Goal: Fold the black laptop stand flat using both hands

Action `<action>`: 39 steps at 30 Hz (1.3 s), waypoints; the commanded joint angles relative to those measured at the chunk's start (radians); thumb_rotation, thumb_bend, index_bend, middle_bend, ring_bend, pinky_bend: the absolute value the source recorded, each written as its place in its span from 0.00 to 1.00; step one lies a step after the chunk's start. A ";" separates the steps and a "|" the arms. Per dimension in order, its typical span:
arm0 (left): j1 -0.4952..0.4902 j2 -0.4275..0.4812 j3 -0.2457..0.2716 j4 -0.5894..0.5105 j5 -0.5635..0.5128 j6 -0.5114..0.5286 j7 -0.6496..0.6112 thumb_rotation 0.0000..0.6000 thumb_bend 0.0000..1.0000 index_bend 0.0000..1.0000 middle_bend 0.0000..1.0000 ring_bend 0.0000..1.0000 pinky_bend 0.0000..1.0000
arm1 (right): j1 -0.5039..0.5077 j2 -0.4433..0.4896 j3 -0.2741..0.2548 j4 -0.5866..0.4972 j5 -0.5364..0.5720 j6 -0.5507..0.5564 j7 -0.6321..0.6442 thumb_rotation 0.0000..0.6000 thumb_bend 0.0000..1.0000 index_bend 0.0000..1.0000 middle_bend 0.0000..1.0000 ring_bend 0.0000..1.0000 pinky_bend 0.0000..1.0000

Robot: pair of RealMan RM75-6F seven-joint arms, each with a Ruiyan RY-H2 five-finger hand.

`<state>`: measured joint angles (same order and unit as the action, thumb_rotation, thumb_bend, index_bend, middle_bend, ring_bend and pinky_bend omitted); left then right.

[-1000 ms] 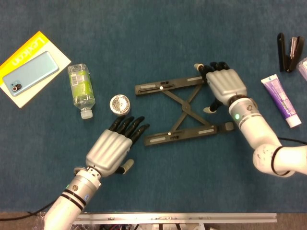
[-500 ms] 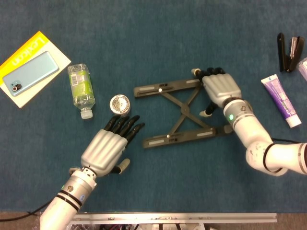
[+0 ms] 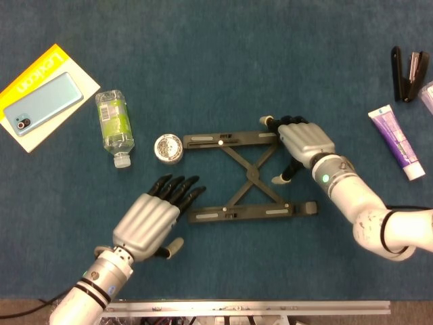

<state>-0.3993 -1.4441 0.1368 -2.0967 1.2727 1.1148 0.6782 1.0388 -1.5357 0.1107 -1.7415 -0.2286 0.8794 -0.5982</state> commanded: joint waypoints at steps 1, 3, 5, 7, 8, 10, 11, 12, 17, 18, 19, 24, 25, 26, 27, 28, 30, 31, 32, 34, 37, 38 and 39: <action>0.001 -0.004 0.009 0.001 0.003 -0.003 -0.001 1.00 0.31 0.00 0.00 0.00 0.00 | 0.001 0.000 -0.003 0.000 -0.005 0.000 0.008 0.95 0.00 0.00 0.17 0.00 0.03; 0.005 -0.021 0.016 0.011 0.006 -0.001 0.007 1.00 0.31 0.00 0.00 0.00 0.00 | 0.002 0.003 -0.006 -0.001 -0.010 0.000 0.013 0.95 0.00 0.00 0.17 0.00 0.03; 0.013 -0.050 0.021 0.029 0.017 0.008 0.010 1.00 0.32 0.00 0.00 0.00 0.00 | 0.003 0.007 -0.011 -0.004 -0.012 0.000 0.017 0.95 0.00 0.00 0.17 0.00 0.03; 0.018 -0.080 0.024 0.052 0.026 0.010 0.008 1.00 0.32 0.00 0.00 0.00 0.00 | 0.004 0.010 -0.015 -0.007 -0.016 0.002 0.020 0.95 0.00 0.00 0.17 0.00 0.03; 0.019 -0.092 0.024 0.063 0.031 0.009 0.005 1.00 0.32 0.00 0.00 0.00 0.00 | 0.003 0.012 -0.017 -0.008 -0.018 0.003 0.022 0.95 0.00 0.00 0.17 0.00 0.03; 0.018 -0.116 0.019 0.089 0.040 0.007 0.004 1.00 0.32 0.00 0.00 0.00 0.00 | 0.001 0.014 -0.022 -0.011 -0.026 0.009 0.027 0.95 0.00 0.00 0.17 0.00 0.03; 0.017 -0.124 0.016 0.099 0.043 0.006 0.006 1.00 0.32 0.00 0.00 0.00 0.00 | 0.001 0.015 -0.023 -0.013 -0.029 0.011 0.029 0.95 0.00 0.00 0.17 0.00 0.03; 0.014 -0.132 0.012 0.109 0.046 0.004 0.007 1.00 0.32 0.00 0.00 0.00 0.00 | 0.000 0.017 -0.025 -0.015 -0.032 0.012 0.031 0.95 0.00 0.00 0.17 0.00 0.03; -0.010 -0.156 -0.005 0.164 0.071 -0.028 -0.020 1.00 0.32 0.00 0.00 0.00 0.00 | -0.003 0.025 -0.031 -0.022 -0.045 0.021 0.041 0.95 0.00 0.00 0.17 0.00 0.03; -0.013 -0.158 -0.007 0.172 0.075 -0.033 -0.025 1.00 0.32 0.00 0.00 0.00 0.00 | -0.003 0.026 -0.032 -0.023 -0.047 0.023 0.041 0.95 0.00 0.00 0.17 0.00 0.03; -0.016 -0.159 -0.007 0.177 0.077 -0.038 -0.030 1.00 0.32 0.00 0.00 0.00 0.00 | -0.004 0.027 -0.033 -0.023 -0.049 0.025 0.043 0.95 0.00 0.00 0.17 0.00 0.03; -0.032 -0.171 -0.016 0.206 0.083 -0.064 -0.059 1.00 0.32 0.00 0.00 0.00 0.00 | -0.008 0.027 -0.036 -0.015 -0.060 0.029 0.053 0.95 0.00 0.00 0.17 0.00 0.03; -0.036 -0.174 -0.017 0.213 0.086 -0.068 -0.064 1.00 0.32 0.00 0.00 0.00 0.00 | -0.009 0.026 -0.037 -0.012 -0.062 0.031 0.054 0.95 0.00 0.00 0.17 0.00 0.03; -0.039 -0.178 -0.019 0.221 0.090 -0.073 -0.070 1.00 0.32 0.00 0.00 0.00 0.00 | -0.010 0.027 -0.037 -0.010 -0.063 0.032 0.055 0.95 0.00 0.00 0.17 0.00 0.03; -0.044 -0.184 -0.021 0.232 0.096 -0.079 -0.079 1.00 0.32 0.00 0.00 0.00 0.00 | -0.011 0.028 -0.037 -0.009 -0.064 0.032 0.059 0.95 0.00 0.00 0.17 0.00 0.03; -0.049 -0.188 -0.023 0.242 0.101 -0.086 -0.088 1.00 0.31 0.00 0.00 0.00 0.00 | -0.014 0.031 -0.036 -0.009 -0.066 0.033 0.064 0.95 0.00 0.00 0.17 0.00 0.03; -0.057 -0.191 -0.028 0.255 0.103 -0.097 -0.102 1.00 0.31 0.00 0.00 0.00 0.00 | -0.017 0.040 -0.034 -0.011 -0.067 0.032 0.069 0.95 0.00 0.00 0.17 0.00 0.03; -0.061 -0.191 -0.030 0.260 0.105 -0.102 -0.108 1.00 0.32 0.00 0.00 0.00 0.00 | -0.018 0.044 -0.034 -0.013 -0.069 0.032 0.071 0.95 0.00 0.00 0.17 0.00 0.03; -0.065 -0.192 -0.033 0.266 0.107 -0.107 -0.115 1.00 0.32 0.00 0.00 0.00 0.00 | -0.019 0.050 -0.035 -0.016 -0.071 0.032 0.073 0.95 0.00 0.00 0.17 0.00 0.03; -0.072 -0.196 -0.036 0.276 0.113 -0.114 -0.128 1.00 0.31 0.00 0.00 0.00 0.00 | -0.023 0.058 -0.034 -0.024 -0.078 0.030 0.080 0.95 0.00 0.00 0.17 0.00 0.03; -0.080 -0.205 -0.038 0.291 0.119 -0.123 -0.140 1.00 0.32 0.00 0.00 0.00 0.00 | -0.028 0.066 -0.031 -0.031 -0.082 0.026 0.092 0.95 0.00 0.00 0.17 0.00 0.03; -0.083 -0.211 -0.039 0.297 0.120 -0.127 -0.142 1.00 0.31 0.00 0.00 0.00 0.00 | -0.030 0.067 -0.030 -0.032 -0.083 0.026 0.097 0.95 0.00 0.00 0.17 0.00 0.03; -0.086 -0.215 -0.039 0.303 0.120 -0.131 -0.142 1.00 0.32 0.00 0.00 0.00 0.00 | -0.030 0.068 -0.030 -0.033 -0.084 0.026 0.098 0.95 0.00 0.00 0.17 0.00 0.03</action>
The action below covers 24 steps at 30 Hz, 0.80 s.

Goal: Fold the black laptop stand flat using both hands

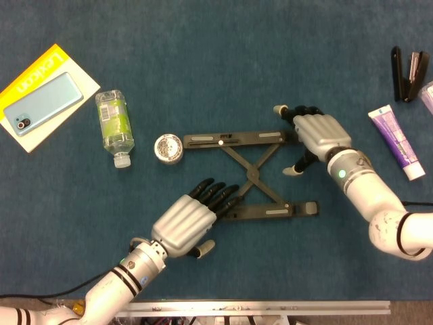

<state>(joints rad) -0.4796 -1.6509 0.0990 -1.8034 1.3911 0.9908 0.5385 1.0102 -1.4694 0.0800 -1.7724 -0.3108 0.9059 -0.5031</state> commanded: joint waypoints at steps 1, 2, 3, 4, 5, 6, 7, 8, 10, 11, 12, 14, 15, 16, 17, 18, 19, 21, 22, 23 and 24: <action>-0.009 -0.013 -0.002 0.016 0.001 -0.012 -0.004 1.00 0.32 0.00 0.00 0.00 0.00 | -0.003 0.002 0.001 -0.003 -0.003 0.002 0.005 0.95 0.01 0.00 0.17 0.00 0.03; -0.011 -0.018 -0.004 0.022 0.001 -0.014 -0.005 1.00 0.32 0.00 0.00 0.00 0.00 | -0.003 0.002 -0.001 -0.005 -0.002 0.004 0.004 0.95 0.02 0.00 0.17 0.00 0.03; -0.013 -0.023 -0.005 0.029 0.001 -0.017 -0.007 1.00 0.32 0.00 0.00 0.00 0.00 | -0.003 0.002 -0.002 -0.007 0.001 0.005 0.004 0.95 0.02 0.00 0.17 0.00 0.03; -0.015 -0.027 -0.006 0.034 0.000 -0.019 -0.009 1.00 0.32 0.00 0.00 0.00 0.00 | -0.002 0.002 -0.002 -0.008 0.005 0.006 0.004 0.95 0.03 0.00 0.17 0.00 0.03; -0.018 -0.033 -0.009 0.042 -0.002 -0.023 -0.011 1.00 0.32 0.00 0.00 0.00 0.00 | -0.002 0.002 -0.002 -0.010 0.008 0.009 0.004 0.95 0.03 0.00 0.17 0.00 0.03; -0.021 -0.037 -0.011 0.047 -0.002 -0.025 -0.014 1.00 0.31 0.00 0.00 0.00 0.00 | -0.002 0.002 -0.002 -0.011 0.011 0.010 0.005 0.95 0.04 0.00 0.18 0.00 0.03; -0.023 -0.041 -0.012 0.052 -0.003 -0.027 -0.016 1.00 0.32 0.00 0.00 0.00 0.00 | -0.002 0.002 -0.001 -0.013 0.014 0.012 0.006 0.95 0.04 0.00 0.18 0.00 0.03; -0.025 -0.046 -0.015 0.058 -0.004 -0.029 -0.017 1.00 0.32 0.00 0.00 0.00 0.00 | -0.002 0.002 0.000 -0.012 0.017 0.017 0.007 0.95 0.04 0.00 0.18 0.00 0.03; -0.030 -0.056 -0.019 0.070 -0.003 -0.033 -0.020 1.00 0.32 0.00 0.00 0.00 0.00 | -0.003 -0.002 0.002 -0.010 0.018 0.026 0.007 0.95 0.04 0.00 0.18 0.00 0.03; -0.034 -0.063 -0.022 0.079 -0.005 -0.036 -0.021 1.00 0.32 0.00 0.00 0.00 0.00 | -0.003 -0.005 0.004 -0.008 0.021 0.030 0.008 0.95 0.04 0.00 0.18 0.00 0.03; -0.037 -0.068 -0.026 0.086 -0.006 -0.038 -0.022 1.00 0.32 0.00 0.00 0.00 0.00 | -0.003 -0.007 0.006 -0.007 0.024 0.032 0.009 0.95 0.04 0.00 0.18 0.00 0.03; -0.043 -0.077 -0.035 0.099 -0.008 -0.038 -0.020 1.00 0.32 0.00 0.00 0.00 0.00 | -0.004 -0.010 0.013 -0.007 0.035 0.029 0.017 0.95 0.04 0.00 0.18 0.00 0.03; -0.044 -0.080 -0.038 0.105 -0.008 -0.036 -0.020 1.00 0.32 0.00 0.00 0.00 0.00 | -0.005 -0.010 0.018 -0.007 0.041 0.025 0.023 0.95 0.05 0.00 0.18 0.00 0.03; -0.046 -0.085 -0.043 0.111 -0.010 -0.034 -0.021 1.00 0.32 0.00 0.00 0.00 0.00 | -0.005 -0.010 0.022 -0.007 0.047 0.022 0.027 0.95 0.06 0.00 0.18 0.00 0.03; -0.047 -0.088 -0.046 0.116 -0.011 -0.032 -0.022 1.00 0.32 0.00 0.00 0.00 0.00 | -0.005 -0.011 0.023 -0.006 0.047 0.022 0.028 0.95 0.08 0.00 0.18 0.00 0.03; -0.047 -0.092 -0.049 0.121 -0.012 -0.030 -0.023 1.00 0.32 0.00 0.00 0.00 0.00 | -0.005 -0.013 0.024 -0.004 0.048 0.023 0.030 0.95 0.10 0.00 0.18 0.00 0.03; -0.048 -0.095 -0.051 0.127 -0.014 -0.030 -0.025 1.00 0.32 0.00 0.00 0.00 0.00 | -0.006 -0.015 0.027 -0.003 0.048 0.024 0.033 0.95 0.11 0.00 0.18 0.00 0.03; -0.051 -0.103 -0.055 0.140 -0.020 -0.030 -0.028 1.00 0.32 0.00 0.00 0.00 0.00 | -0.009 -0.021 0.032 0.000 0.052 0.024 0.042 0.95 0.16 0.00 0.19 0.00 0.03; -0.051 -0.108 -0.056 0.146 -0.022 -0.030 -0.030 1.00 0.32 0.00 0.00 0.00 0.00 | -0.011 -0.023 0.034 0.002 0.054 0.022 0.046 0.95 0.17 0.00 0.19 0.00 0.03; -0.052 -0.113 -0.057 0.154 -0.026 -0.031 -0.033 1.00 0.32 0.00 0.00 0.00 0.00 | -0.012 -0.025 0.036 0.004 0.057 0.018 0.050 0.95 0.19 0.00 0.19 0.00 0.03; -0.052 -0.116 -0.058 0.160 -0.028 -0.031 -0.035 1.00 0.32 0.00 0.00 0.00 0.00 | -0.013 -0.027 0.037 0.006 0.057 0.016 0.053 0.95 0.20 0.00 0.19 0.00 0.03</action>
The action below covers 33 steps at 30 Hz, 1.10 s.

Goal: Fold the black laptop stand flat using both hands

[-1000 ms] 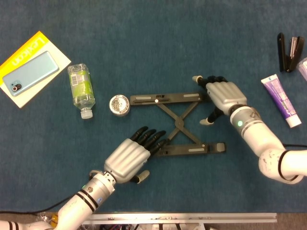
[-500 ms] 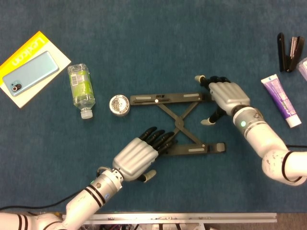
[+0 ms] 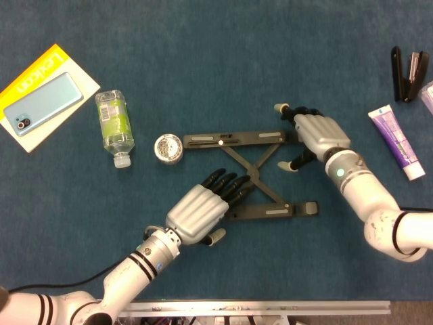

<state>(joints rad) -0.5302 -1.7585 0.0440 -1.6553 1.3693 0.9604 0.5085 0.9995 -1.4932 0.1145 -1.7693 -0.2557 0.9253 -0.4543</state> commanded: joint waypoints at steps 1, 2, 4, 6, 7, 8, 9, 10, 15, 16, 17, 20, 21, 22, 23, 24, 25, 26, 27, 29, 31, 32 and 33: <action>-0.002 -0.013 -0.004 0.019 -0.008 0.001 -0.009 1.00 0.32 0.00 0.00 0.00 0.00 | -0.004 -0.006 0.005 0.006 -0.001 -0.005 0.010 0.95 0.21 0.00 0.19 0.00 0.03; -0.002 -0.017 -0.004 0.024 -0.009 0.002 -0.011 1.00 0.32 0.00 0.00 0.00 0.00 | -0.006 -0.008 0.007 0.007 -0.003 -0.006 0.014 0.95 0.22 0.00 0.19 0.00 0.03; -0.002 -0.023 -0.004 0.034 -0.010 0.004 -0.015 1.00 0.31 0.00 0.00 0.00 0.00 | -0.008 -0.013 0.011 0.008 -0.005 -0.010 0.022 0.95 0.23 0.00 0.19 0.00 0.03; -0.002 -0.028 -0.004 0.041 -0.011 0.005 -0.018 1.00 0.31 0.00 0.00 0.00 0.00 | -0.008 -0.017 0.011 0.009 -0.008 -0.013 0.023 0.95 0.23 0.00 0.20 0.00 0.03; -0.002 -0.031 -0.005 0.045 -0.012 0.007 -0.019 1.00 0.32 0.00 0.00 0.00 0.00 | -0.007 -0.020 0.010 0.010 -0.009 -0.013 0.022 0.95 0.23 0.00 0.20 0.00 0.03; -0.002 -0.033 -0.005 0.048 -0.013 0.007 -0.021 1.00 0.32 0.00 0.00 0.00 0.00 | -0.007 -0.022 0.010 0.011 -0.011 -0.013 0.022 0.95 0.24 0.00 0.20 0.00 0.03; -0.003 -0.035 -0.006 0.051 -0.013 0.008 -0.022 1.00 0.32 0.00 0.00 0.00 0.00 | -0.007 -0.024 0.009 0.011 -0.012 -0.012 0.021 0.95 0.24 0.00 0.20 0.00 0.03; -0.003 -0.037 -0.006 0.053 -0.013 0.010 -0.023 1.00 0.32 0.00 0.00 0.00 0.00 | -0.007 -0.025 0.010 0.012 -0.011 -0.013 0.022 0.95 0.24 0.00 0.20 0.00 0.03; -0.002 -0.048 -0.012 0.068 -0.014 0.024 -0.024 1.00 0.32 0.00 0.00 0.00 0.00 | -0.007 -0.032 0.009 0.027 -0.008 -0.023 0.027 0.95 0.24 0.00 0.20 0.00 0.03; -0.001 -0.050 -0.013 0.071 -0.013 0.028 -0.025 1.00 0.32 0.00 0.00 0.00 0.00 | -0.008 -0.033 0.009 0.031 -0.005 -0.028 0.029 0.95 0.24 0.00 0.20 0.00 0.03; -0.001 -0.052 -0.013 0.074 -0.013 0.029 -0.025 1.00 0.32 0.00 0.00 0.00 0.00 | -0.007 -0.035 0.010 0.034 -0.003 -0.032 0.031 0.95 0.24 0.00 0.20 0.00 0.03; 0.000 -0.057 -0.013 0.084 -0.016 0.033 -0.023 1.00 0.32 0.00 0.00 0.00 0.00 | -0.006 -0.041 0.008 0.044 0.003 -0.043 0.032 0.95 0.24 0.00 0.20 0.00 0.03; 0.000 -0.058 -0.012 0.086 -0.017 0.033 -0.022 1.00 0.32 0.00 0.00 0.00 0.00 | -0.005 -0.043 0.008 0.046 0.003 -0.045 0.033 0.95 0.24 0.00 0.20 0.00 0.03; 0.001 -0.059 -0.011 0.089 -0.020 0.033 -0.021 1.00 0.31 0.00 0.00 0.00 0.00 | -0.005 -0.045 0.008 0.047 0.001 -0.046 0.034 0.95 0.24 0.00 0.20 0.00 0.03; 0.002 -0.060 -0.011 0.091 -0.021 0.034 -0.020 1.00 0.32 0.00 0.00 0.00 0.00 | -0.005 -0.046 0.009 0.047 -0.001 -0.047 0.035 0.95 0.24 0.00 0.20 0.00 0.03; 0.002 -0.062 -0.010 0.093 -0.022 0.035 -0.021 1.00 0.32 0.00 0.00 0.00 0.00 | -0.004 -0.047 0.009 0.047 -0.002 -0.048 0.036 0.95 0.24 0.00 0.20 0.00 0.03; 0.003 -0.063 -0.010 0.095 -0.024 0.036 -0.022 1.00 0.32 0.00 0.00 0.00 0.00 | -0.004 -0.048 0.009 0.048 -0.004 -0.049 0.036 0.95 0.24 0.00 0.20 0.00 0.03; 0.004 -0.065 -0.010 0.096 -0.025 0.036 -0.023 1.00 0.32 0.00 0.00 0.00 0.00 | -0.003 -0.049 0.010 0.048 -0.005 -0.050 0.036 0.95 0.24 0.00 0.20 0.00 0.03; 0.004 -0.066 -0.009 0.098 -0.026 0.036 -0.024 1.00 0.32 0.00 0.00 0.00 0.00 | -0.003 -0.049 0.010 0.048 -0.006 -0.050 0.037 0.95 0.24 0.00 0.20 0.00 0.03; 0.003 -0.068 -0.008 0.100 -0.028 0.035 -0.022 1.00 0.31 0.00 0.00 0.00 0.00 | -0.001 -0.051 0.010 0.048 -0.007 -0.050 0.037 0.95 0.24 0.00 0.20 0.00 0.03; 0.003 -0.066 -0.007 0.097 -0.031 0.034 -0.020 1.00 0.32 0.00 0.00 0.00 0.00 | 0.001 -0.053 0.010 0.049 -0.007 -0.048 0.036 0.95 0.24 0.00 0.20 0.00 0.03; 0.004 -0.065 -0.006 0.095 -0.031 0.035 -0.019 1.00 0.32 0.00 0.00 0.00 0.00 | 0.001 -0.054 0.009 0.049 -0.007 -0.048 0.035 0.95 0.24 0.00 0.20 0.00 0.03; 0.005 -0.065 -0.005 0.094 -0.030 0.038 -0.018 1.00 0.32 0.00 0.00 0.00 0.00 | 0.002 -0.054 0.009 0.050 -0.007 -0.048 0.035 0.95 0.24 0.00 0.20 0.00 0.03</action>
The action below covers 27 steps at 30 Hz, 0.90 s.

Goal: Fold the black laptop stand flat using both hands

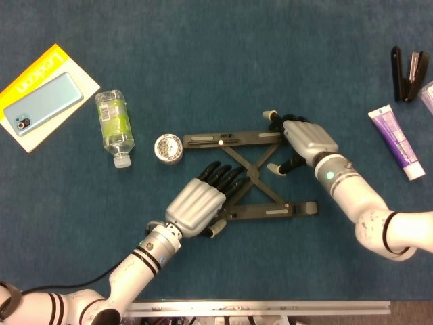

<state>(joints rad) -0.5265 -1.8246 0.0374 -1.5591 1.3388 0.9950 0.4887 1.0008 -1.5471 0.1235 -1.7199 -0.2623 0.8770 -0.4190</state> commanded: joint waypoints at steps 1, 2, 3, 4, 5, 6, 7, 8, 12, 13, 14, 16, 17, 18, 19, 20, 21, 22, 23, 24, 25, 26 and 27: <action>0.003 0.002 0.003 -0.004 0.001 0.005 0.002 1.00 0.32 0.00 0.00 0.00 0.00 | 0.001 -0.001 -0.001 0.001 0.000 0.001 -0.001 0.95 0.24 0.00 0.20 0.00 0.03; 0.004 0.004 0.005 -0.006 0.001 0.008 0.004 1.00 0.31 0.00 0.00 0.00 0.00 | 0.002 -0.002 -0.001 0.002 0.000 0.000 -0.001 0.95 0.24 0.00 0.20 0.00 0.03; 0.005 0.006 0.007 -0.008 0.001 0.010 0.006 1.00 0.31 0.00 0.00 0.00 0.00 | 0.002 -0.002 -0.002 0.002 0.001 0.000 -0.001 0.95 0.24 0.00 0.20 0.00 0.03; 0.007 0.007 0.008 -0.010 0.000 0.011 0.008 1.00 0.31 0.00 0.00 0.00 0.00 | 0.002 -0.002 -0.001 0.002 0.000 0.000 0.000 0.95 0.24 0.00 0.20 0.00 0.03; 0.008 0.009 0.009 -0.013 -0.002 0.014 0.010 1.00 0.32 0.00 0.00 0.00 0.00 | 0.002 -0.003 -0.002 0.003 -0.001 0.000 0.000 0.95 0.24 0.00 0.20 0.00 0.03; 0.009 0.011 0.010 -0.015 -0.003 0.015 0.012 1.00 0.32 0.00 0.00 0.00 0.00 | 0.002 -0.003 -0.002 0.003 -0.001 0.000 0.001 0.95 0.24 0.00 0.20 0.00 0.03; 0.010 0.013 0.010 -0.017 -0.005 0.016 0.014 1.00 0.32 0.00 0.00 0.00 0.00 | 0.001 -0.003 -0.002 0.003 -0.002 0.000 0.002 0.95 0.24 0.00 0.20 0.00 0.03; 0.012 0.016 0.011 -0.020 -0.007 0.018 0.016 1.00 0.32 0.00 0.00 0.00 0.00 | 0.001 -0.003 -0.003 0.004 -0.002 0.000 0.002 0.95 0.24 0.00 0.20 0.00 0.03; 0.017 0.013 0.012 -0.017 -0.007 0.025 0.012 1.00 0.32 0.00 0.00 0.00 0.00 | 0.002 -0.006 -0.005 0.006 -0.003 -0.001 0.002 0.95 0.24 0.00 0.20 0.00 0.03; 0.016 0.010 0.012 -0.013 -0.010 0.021 0.011 1.00 0.32 0.00 0.00 0.00 0.00 | 0.002 -0.007 -0.005 0.007 -0.002 -0.003 0.003 0.95 0.24 0.00 0.20 0.00 0.03; 0.016 0.008 0.012 -0.011 -0.011 0.020 0.010 1.00 0.31 0.00 0.00 0.00 0.00 | 0.002 -0.008 -0.004 0.008 -0.001 -0.004 0.004 0.95 0.24 0.00 0.20 0.00 0.03; 0.016 -0.001 0.012 -0.001 -0.013 0.016 0.009 1.00 0.32 0.00 0.00 0.00 0.00 | 0.003 -0.012 -0.004 0.011 0.000 -0.006 0.005 0.95 0.24 0.00 0.20 0.00 0.03; 0.016 -0.003 0.013 0.002 -0.014 0.016 0.008 1.00 0.32 0.00 0.00 0.00 0.00 | 0.003 -0.014 -0.003 0.012 -0.001 -0.007 0.006 0.95 0.24 0.00 0.20 0.00 0.03; 0.016 -0.006 0.013 0.005 -0.014 0.016 0.008 1.00 0.32 0.00 0.00 0.00 0.00 | 0.003 -0.015 -0.003 0.012 -0.002 -0.007 0.006 0.95 0.24 0.00 0.20 0.00 0.03; 0.017 -0.008 0.014 0.007 -0.013 0.017 0.007 1.00 0.32 0.00 0.00 0.00 0.00 | 0.004 -0.017 -0.004 0.012 -0.003 -0.007 0.005 0.95 0.24 0.00 0.20 0.00 0.03; 0.017 -0.009 0.014 0.008 -0.013 0.017 0.007 1.00 0.32 0.00 0.00 0.00 0.00 | 0.005 -0.017 -0.004 0.012 -0.003 -0.007 0.005 0.95 0.24 0.00 0.20 0.00 0.03; 0.018 -0.010 0.013 0.010 -0.010 0.020 0.004 1.00 0.32 0.00 0.00 0.00 0.00 | 0.005 -0.018 -0.004 0.011 -0.004 -0.007 0.005 0.95 0.24 0.00 0.20 0.00 0.03; 0.019 -0.012 0.012 0.013 -0.009 0.021 0.001 1.00 0.32 0.00 0.00 0.00 0.00 | 0.006 -0.018 -0.003 0.009 -0.005 -0.007 0.004 0.95 0.24 0.00 0.20 0.00 0.03; 0.019 -0.013 0.011 0.015 -0.009 0.022 -0.001 1.00 0.32 0.00 0.00 0.00 0.00 | 0.006 -0.018 -0.004 0.008 -0.005 -0.007 0.004 0.95 0.24 0.00 0.20 0.00 0.03; 0.018 -0.015 0.009 0.018 -0.009 0.022 -0.002 1.00 0.32 0.00 0.00 0.00 0.00 | 0.007 -0.018 -0.004 0.007 -0.005 -0.008 0.004 0.95 0.24 0.00 0.20 0.00 0.03; 0.018 -0.016 0.007 0.020 -0.009 0.022 -0.005 1.00 0.32 0.00 0.00 0.00 0.00 | 0.006 -0.018 -0.004 0.006 -0.006 -0.008 0.006 0.95 0.24 0.00 0.20 0.00 0.03; 0.017 -0.017 0.005 0.022 -0.009 0.022 -0.006 1.00 0.32 0.00 0.00 0.00 0.00 | 0.006 -0.018 -0.005 0.005 -0.006 -0.009 0.006 0.95 0.24 0.00 0.20 0.00 0.03; 0.017 -0.018 0.003 0.024 -0.008 0.022 -0.008 1.00 0.32 0.00 0.00 0.00 0.00 | 0.005 -0.018 -0.006 0.004 -0.007 -0.009 0.008 0.95 0.24 0.00 0.21 0.00 0.03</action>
<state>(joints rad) -0.5094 -1.8422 0.0407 -1.5355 1.3303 1.0172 0.4815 1.0061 -1.5653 0.1180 -1.7154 -0.2691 0.8677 -0.4114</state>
